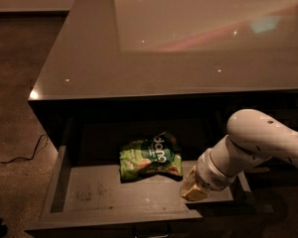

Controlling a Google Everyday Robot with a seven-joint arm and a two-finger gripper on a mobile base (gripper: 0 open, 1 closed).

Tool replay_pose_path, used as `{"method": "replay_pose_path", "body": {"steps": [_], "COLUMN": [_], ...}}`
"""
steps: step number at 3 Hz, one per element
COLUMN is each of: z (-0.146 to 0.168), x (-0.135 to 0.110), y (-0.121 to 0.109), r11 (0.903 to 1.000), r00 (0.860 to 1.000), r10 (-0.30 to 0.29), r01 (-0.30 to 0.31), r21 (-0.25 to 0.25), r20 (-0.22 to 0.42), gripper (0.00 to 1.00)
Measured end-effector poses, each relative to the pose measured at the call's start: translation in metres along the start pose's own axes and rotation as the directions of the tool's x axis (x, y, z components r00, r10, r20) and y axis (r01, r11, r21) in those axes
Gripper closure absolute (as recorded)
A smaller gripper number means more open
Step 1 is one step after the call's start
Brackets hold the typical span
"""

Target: Open top drawer

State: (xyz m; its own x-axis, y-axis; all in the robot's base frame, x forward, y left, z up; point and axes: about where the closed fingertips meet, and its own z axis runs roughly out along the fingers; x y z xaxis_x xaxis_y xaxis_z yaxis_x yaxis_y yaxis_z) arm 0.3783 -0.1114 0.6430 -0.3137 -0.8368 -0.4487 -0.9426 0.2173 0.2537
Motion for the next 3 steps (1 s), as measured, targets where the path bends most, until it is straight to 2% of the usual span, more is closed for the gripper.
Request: {"method": "replay_pose_path", "body": {"steps": [1,2,3], "z": [0.0,0.0,0.0001], "x": [0.0,0.0,0.0], "y": [0.0,0.0,0.0], "r11": [1.0,1.0,1.0], "r00": [1.0,1.0,1.0], "r10": [0.0,0.0,0.0], "r01": [0.0,0.0,0.0], "r21": [0.0,0.0,0.0], "r20": [0.0,0.0,0.0], "gripper": [0.12,0.0,0.0]}}
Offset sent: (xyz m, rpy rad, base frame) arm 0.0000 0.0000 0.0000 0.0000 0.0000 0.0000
